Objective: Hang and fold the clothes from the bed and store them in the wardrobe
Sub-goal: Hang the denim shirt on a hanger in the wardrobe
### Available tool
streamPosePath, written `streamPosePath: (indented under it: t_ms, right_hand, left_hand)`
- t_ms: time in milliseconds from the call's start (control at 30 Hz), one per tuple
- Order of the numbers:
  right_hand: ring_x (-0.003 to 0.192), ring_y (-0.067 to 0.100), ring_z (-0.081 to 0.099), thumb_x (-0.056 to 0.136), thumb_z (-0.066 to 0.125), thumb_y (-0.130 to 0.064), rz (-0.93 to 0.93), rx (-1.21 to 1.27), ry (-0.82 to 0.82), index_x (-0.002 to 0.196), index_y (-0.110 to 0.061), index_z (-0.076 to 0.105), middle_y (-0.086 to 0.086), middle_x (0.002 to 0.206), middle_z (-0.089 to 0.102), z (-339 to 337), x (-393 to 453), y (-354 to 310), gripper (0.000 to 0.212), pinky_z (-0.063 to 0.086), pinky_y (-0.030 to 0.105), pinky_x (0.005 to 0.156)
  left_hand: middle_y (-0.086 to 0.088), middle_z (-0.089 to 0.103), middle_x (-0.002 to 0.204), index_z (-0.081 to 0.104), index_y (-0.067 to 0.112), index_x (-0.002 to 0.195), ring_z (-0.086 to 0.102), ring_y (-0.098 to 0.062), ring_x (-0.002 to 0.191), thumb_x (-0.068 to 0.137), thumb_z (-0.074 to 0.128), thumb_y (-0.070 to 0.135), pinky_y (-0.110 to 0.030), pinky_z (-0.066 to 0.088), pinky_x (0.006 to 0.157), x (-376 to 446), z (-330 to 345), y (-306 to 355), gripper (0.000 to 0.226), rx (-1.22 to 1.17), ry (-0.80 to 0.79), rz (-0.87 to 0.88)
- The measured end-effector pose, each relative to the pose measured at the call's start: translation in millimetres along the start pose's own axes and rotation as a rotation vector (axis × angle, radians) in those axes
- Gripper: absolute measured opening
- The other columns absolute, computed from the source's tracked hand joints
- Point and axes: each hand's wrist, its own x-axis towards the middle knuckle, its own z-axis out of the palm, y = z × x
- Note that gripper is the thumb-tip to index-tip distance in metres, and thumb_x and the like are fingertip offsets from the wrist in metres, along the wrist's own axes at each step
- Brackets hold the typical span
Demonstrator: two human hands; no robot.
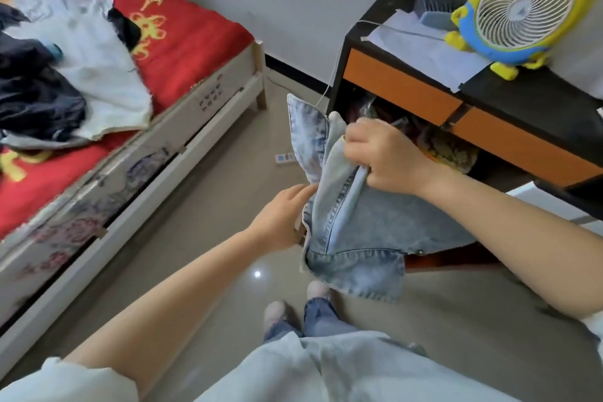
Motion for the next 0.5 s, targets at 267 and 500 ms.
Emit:
streamPosePath:
  t_ms: [267, 500]
  right_hand:
    - [0.056, 0.005, 0.024, 0.056, 0.029, 0.003, 0.656, 0.320, 0.308, 0.052, -0.023, 0.023, -0.006, 0.058, 0.028, -17.8, 25.0, 31.0, 0.026, 0.024, 0.015, 0.051]
    - [0.123, 0.018, 0.038, 0.082, 0.039, -0.028, 0.543, 0.165, -0.224, 0.129, -0.009, 0.047, 0.005, 0.129, 0.047, -33.4, 4.1, 54.0, 0.051, 0.025, 0.020, 0.102]
  left_hand:
    - [-0.013, 0.052, 0.127, 0.028, -0.004, 0.140, 0.053, 0.016, 0.090, 0.099, 0.035, 0.005, -0.008, 0.050, 0.066, -3.3, -11.4, 20.8, 0.043, -0.168, 0.325, 0.122]
    - [0.013, 0.066, 0.059, 0.069, 0.020, 0.072, 0.059, 0.002, 0.056, 0.069, 0.052, 0.013, -0.014, 0.045, 0.052, -2.2, -82.0, 35.9, 0.018, -0.936, 0.291, -0.079]
